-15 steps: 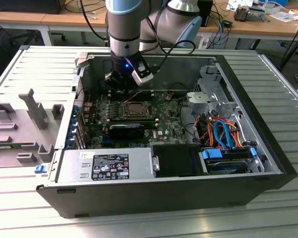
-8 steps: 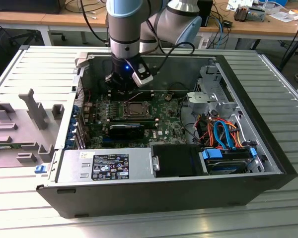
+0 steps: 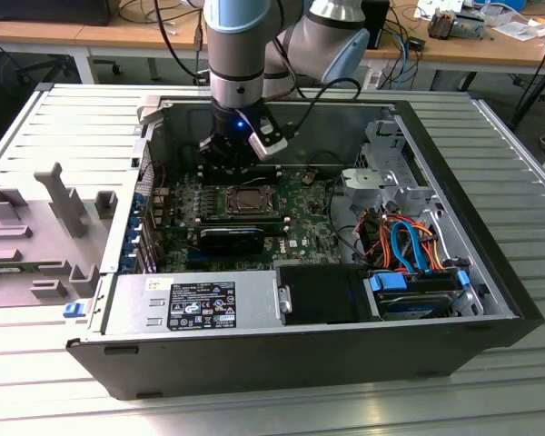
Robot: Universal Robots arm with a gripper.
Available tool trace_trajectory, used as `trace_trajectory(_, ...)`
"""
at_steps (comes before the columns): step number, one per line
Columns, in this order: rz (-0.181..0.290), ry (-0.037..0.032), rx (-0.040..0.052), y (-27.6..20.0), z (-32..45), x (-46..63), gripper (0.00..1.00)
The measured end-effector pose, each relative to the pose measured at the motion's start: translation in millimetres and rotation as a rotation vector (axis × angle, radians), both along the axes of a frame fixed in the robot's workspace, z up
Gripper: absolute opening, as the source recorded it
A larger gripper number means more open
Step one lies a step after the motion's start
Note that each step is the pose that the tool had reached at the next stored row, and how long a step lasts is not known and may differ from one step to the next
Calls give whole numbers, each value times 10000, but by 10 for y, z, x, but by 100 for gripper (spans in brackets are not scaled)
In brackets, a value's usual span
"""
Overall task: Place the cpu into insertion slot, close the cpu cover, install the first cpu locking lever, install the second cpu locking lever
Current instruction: 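Install the first cpu locking lever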
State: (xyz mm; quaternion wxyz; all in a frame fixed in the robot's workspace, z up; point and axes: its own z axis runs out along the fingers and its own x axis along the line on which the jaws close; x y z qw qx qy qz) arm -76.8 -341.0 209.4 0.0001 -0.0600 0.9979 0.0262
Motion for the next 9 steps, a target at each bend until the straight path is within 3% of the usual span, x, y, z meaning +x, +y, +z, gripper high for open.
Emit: trace_trajectory(9,8,12,1,2,-5,185,11)
